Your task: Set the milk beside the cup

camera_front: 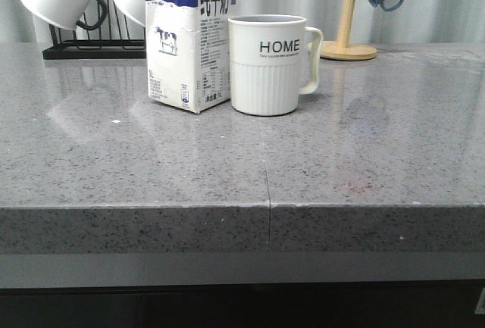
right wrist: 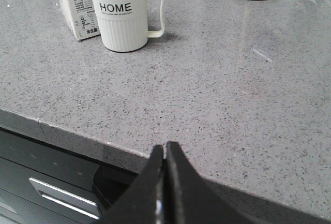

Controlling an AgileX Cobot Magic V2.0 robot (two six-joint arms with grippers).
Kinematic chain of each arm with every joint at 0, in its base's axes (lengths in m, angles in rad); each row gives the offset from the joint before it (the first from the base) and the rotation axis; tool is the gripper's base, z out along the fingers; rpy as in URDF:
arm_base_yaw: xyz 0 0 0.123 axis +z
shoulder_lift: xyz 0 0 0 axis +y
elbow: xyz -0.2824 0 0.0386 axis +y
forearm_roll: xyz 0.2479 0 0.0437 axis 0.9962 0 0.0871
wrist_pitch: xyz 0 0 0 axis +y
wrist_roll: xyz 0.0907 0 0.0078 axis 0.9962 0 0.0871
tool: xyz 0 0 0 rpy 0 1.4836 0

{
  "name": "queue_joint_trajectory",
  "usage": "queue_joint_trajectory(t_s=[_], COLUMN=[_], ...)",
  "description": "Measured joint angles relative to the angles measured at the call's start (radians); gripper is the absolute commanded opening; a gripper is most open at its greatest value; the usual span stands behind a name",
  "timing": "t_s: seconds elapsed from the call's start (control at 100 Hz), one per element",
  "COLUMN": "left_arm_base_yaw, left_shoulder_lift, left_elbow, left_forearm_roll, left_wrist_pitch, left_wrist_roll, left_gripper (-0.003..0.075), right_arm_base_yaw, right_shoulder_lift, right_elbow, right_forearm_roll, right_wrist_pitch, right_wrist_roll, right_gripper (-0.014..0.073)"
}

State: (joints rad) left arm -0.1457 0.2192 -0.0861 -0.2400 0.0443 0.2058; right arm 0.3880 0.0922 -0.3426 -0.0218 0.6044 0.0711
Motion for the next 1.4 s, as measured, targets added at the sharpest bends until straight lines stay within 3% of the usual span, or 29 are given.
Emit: queue_joint_trajectory(t_s=[0.15, 0.29, 0.62, 1.4], left_arm_base_yaw=[0.047, 0.096, 0.149, 0.149], left_shoulder_lift=[-0.085, -0.185, -0.225, -0.225], left_elbow=[0.077, 0.088, 0.088, 0.088], left_forearm_roll=[0.148, 0.189, 0.209, 0.212], left_wrist_pitch=[-0.002, 0.008, 0.111, 0.115], left_wrist_roll=[-0.167, -0.217, -0.223, -0.227], left_gripper=[-0.0021, -0.0021, -0.0021, -0.0021], right_arm_base_yaw=[0.000, 0.000, 0.000, 0.000], right_shoulder_lift=[0.000, 0.000, 0.000, 0.000], right_elbow=[0.000, 0.000, 0.000, 0.000], right_forearm_roll=[0.000, 0.000, 0.000, 0.000], right_wrist_pitch=[0.000, 0.000, 0.000, 0.000], right_wrist_roll=[0.000, 0.000, 0.000, 0.000], right_gripper=[-0.0068, -0.0068, -0.0068, -0.0068])
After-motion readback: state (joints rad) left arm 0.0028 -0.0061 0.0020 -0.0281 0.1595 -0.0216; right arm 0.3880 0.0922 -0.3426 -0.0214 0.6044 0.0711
